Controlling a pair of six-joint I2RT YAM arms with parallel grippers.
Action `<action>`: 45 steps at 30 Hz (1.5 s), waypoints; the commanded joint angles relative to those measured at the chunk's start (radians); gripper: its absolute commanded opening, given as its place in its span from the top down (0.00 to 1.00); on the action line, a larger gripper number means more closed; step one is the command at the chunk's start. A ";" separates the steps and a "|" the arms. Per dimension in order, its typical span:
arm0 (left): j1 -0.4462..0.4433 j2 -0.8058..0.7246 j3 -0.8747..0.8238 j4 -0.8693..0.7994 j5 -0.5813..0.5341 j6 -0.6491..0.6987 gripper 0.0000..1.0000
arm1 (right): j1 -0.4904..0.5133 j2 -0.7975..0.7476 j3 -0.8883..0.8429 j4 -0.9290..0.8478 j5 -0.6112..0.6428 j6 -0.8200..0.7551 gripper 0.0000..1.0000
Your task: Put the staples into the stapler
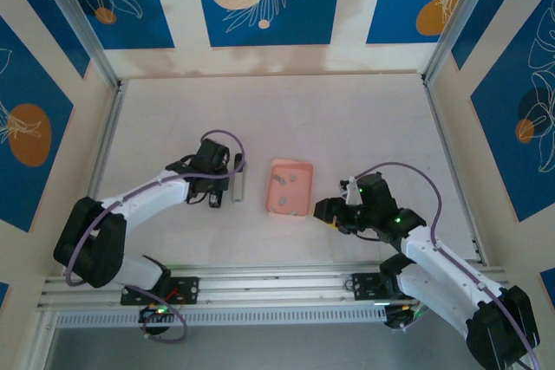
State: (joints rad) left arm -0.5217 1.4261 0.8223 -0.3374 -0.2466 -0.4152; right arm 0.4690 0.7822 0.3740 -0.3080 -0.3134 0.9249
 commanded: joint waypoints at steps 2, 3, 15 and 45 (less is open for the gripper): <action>0.030 0.037 0.051 0.060 -0.023 -0.031 0.89 | 0.006 0.024 0.039 -0.010 0.004 -0.004 0.44; 0.032 0.044 0.053 0.062 -0.021 -0.036 0.89 | 0.006 0.031 0.041 -0.009 0.005 -0.006 0.44; 0.043 0.062 0.105 0.046 0.028 -0.060 0.57 | 0.015 0.136 0.087 0.032 0.036 -0.062 0.43; 0.378 0.190 -0.609 1.653 0.040 0.508 0.00 | -0.429 0.354 -0.067 0.833 0.374 -0.912 0.01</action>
State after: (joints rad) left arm -0.2077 1.5051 0.2440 0.8883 -0.3573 0.1070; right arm 0.0471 1.1126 0.3233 0.2909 0.0792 0.1036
